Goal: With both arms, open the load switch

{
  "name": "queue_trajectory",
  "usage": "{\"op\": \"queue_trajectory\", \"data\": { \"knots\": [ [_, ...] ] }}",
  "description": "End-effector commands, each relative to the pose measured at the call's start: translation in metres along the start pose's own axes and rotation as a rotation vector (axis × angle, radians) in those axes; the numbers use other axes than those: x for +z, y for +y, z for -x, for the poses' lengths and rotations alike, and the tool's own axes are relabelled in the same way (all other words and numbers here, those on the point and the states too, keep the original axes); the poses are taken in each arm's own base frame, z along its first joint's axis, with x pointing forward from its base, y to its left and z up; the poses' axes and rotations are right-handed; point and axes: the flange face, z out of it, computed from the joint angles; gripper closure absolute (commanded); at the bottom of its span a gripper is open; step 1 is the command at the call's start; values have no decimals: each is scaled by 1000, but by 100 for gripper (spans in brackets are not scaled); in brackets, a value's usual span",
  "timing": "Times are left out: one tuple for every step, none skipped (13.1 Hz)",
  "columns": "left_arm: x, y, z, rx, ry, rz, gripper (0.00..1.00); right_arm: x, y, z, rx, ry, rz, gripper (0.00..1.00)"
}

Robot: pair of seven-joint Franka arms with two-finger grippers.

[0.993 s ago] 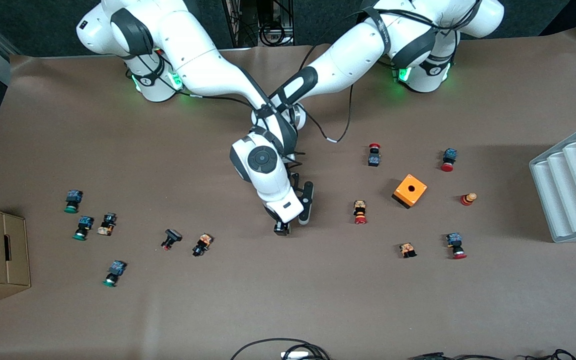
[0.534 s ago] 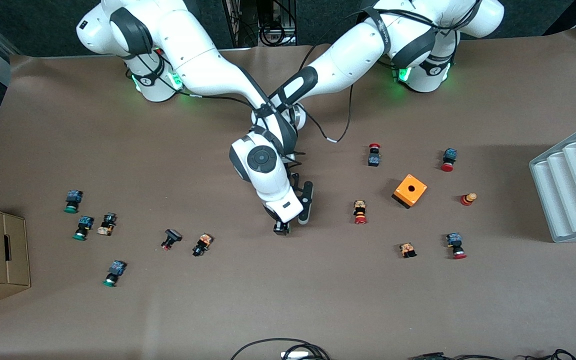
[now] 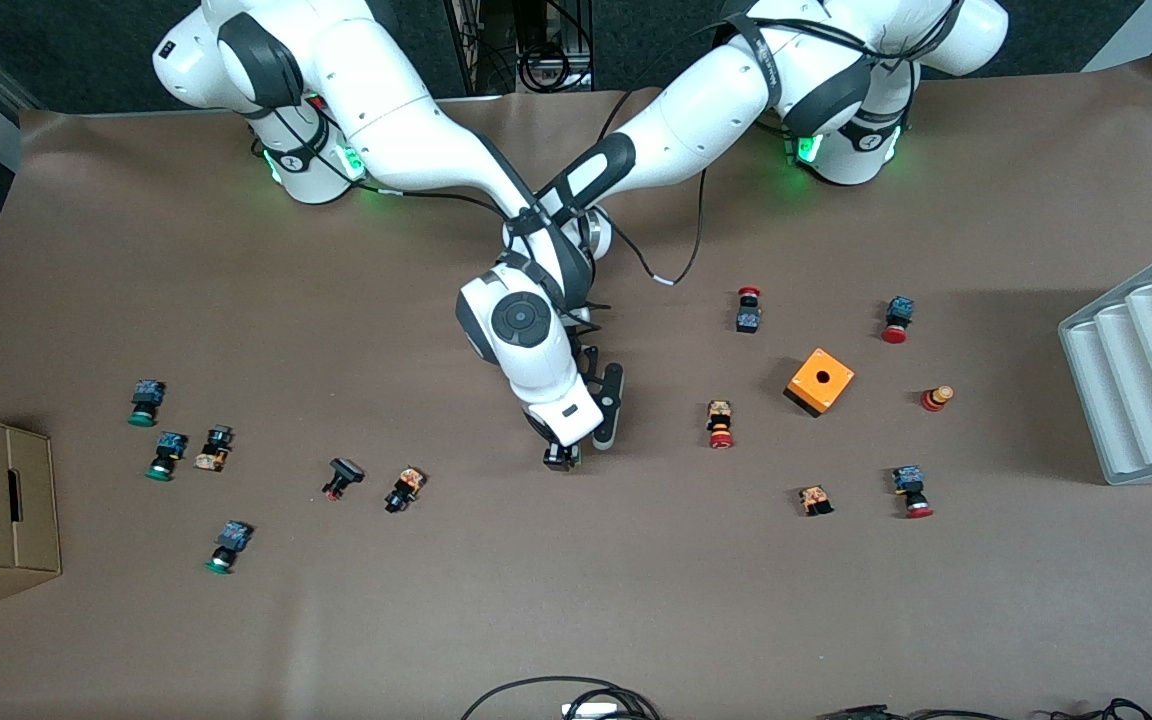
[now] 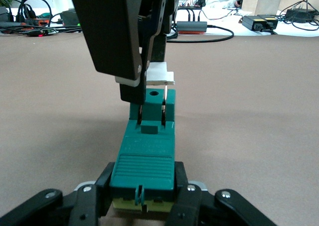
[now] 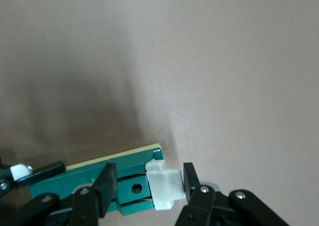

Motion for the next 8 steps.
{"op": "queue_trajectory", "data": {
  "knots": [
    [-9, 7, 9, -8, 9, 18, 54, 1, -12, 11, 23, -36, -67, 39],
    [-9, 7, 9, -7, 8, 19, 54, 1, -13, 10, 22, -38, -70, 39],
    [-9, 7, 9, -8, 9, 18, 54, -1, -13, 10, 23, -39, -73, 39],
    [-9, 7, 9, -7, 8, 19, 54, -1, -14, 10, 23, -43, -78, 39],
    [-9, 7, 9, -8, 9, 18, 54, -1, -15, 11, 23, -50, -85, 39],
    [-9, 7, 9, -8, 9, 18, 54, -1, -16, 11, 22, -54, -92, 39],
    [-9, 7, 9, -7, 8, 19, 54, 0, -17, 12, 22, -60, -98, 39],
    [-9, 7, 9, -8, 9, 18, 54, 3, -18, 16, 25, -68, -104, 39]
  ]
}}
